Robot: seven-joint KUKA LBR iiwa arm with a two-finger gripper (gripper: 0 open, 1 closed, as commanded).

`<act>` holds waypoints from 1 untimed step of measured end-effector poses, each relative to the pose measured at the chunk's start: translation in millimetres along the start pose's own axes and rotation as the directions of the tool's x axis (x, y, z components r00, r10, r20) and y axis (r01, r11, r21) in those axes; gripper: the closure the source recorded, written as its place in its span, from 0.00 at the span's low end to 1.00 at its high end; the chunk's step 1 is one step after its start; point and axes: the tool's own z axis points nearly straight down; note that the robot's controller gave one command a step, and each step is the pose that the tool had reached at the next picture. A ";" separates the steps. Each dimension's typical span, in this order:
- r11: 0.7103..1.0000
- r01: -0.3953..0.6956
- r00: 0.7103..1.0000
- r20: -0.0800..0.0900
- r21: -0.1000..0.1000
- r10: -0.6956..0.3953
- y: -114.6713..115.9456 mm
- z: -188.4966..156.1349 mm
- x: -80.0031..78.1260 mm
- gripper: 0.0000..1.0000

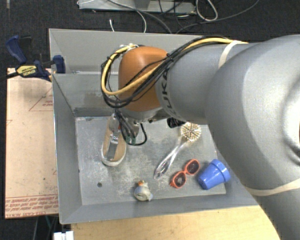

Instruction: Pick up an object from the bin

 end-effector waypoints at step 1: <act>0.992 0.127 0.992 -0.002 0.000 -0.127 -9.7 -8.0 -25.4 0.00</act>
Offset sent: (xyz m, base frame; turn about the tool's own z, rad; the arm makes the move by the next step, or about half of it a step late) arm -0.0234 -0.0033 -0.0056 -0.0534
